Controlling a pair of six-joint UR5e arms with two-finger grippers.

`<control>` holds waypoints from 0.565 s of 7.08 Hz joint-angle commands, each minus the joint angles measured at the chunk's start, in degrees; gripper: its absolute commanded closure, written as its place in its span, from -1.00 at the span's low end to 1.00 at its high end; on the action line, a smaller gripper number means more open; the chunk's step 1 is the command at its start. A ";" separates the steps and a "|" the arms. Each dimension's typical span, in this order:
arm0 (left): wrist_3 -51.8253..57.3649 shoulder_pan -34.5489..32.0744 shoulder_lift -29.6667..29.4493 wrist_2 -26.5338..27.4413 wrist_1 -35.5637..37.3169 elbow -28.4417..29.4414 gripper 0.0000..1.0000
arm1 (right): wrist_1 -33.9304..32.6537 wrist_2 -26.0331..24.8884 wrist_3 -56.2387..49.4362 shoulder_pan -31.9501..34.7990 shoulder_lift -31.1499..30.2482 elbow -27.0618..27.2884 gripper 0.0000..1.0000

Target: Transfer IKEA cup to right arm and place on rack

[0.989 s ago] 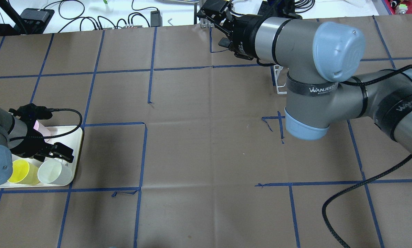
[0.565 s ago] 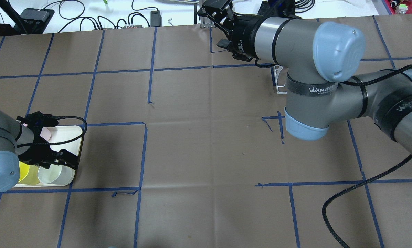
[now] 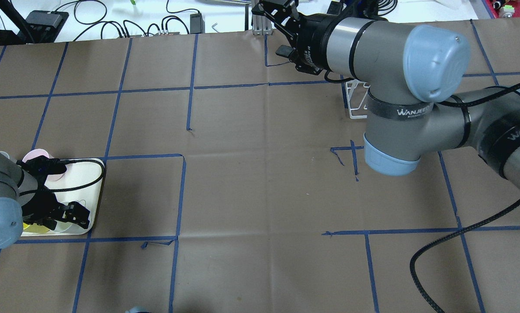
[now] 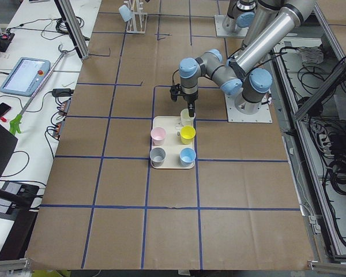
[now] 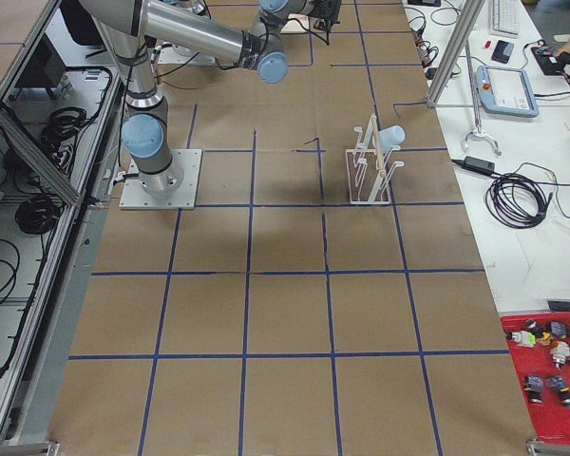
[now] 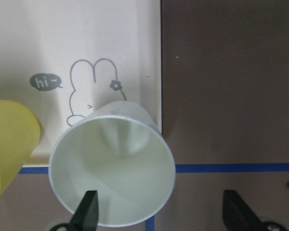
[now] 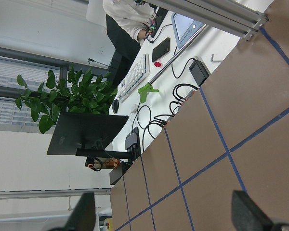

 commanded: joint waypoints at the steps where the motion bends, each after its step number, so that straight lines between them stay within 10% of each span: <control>1: -0.01 0.29 -0.54 -0.30 -0.02 0.16 0.50 | -0.02 -0.54 0.01 -0.03 0.62 0.12 -1.00; 2: 0.07 0.20 -0.55 -0.38 0.07 0.51 0.95 | 0.07 -0.63 0.53 -0.03 0.88 0.12 -1.00; 4: 0.25 0.29 -0.55 -2.47 0.24 0.86 1.00 | -0.01 -0.80 0.62 0.15 1.32 2.21 -1.00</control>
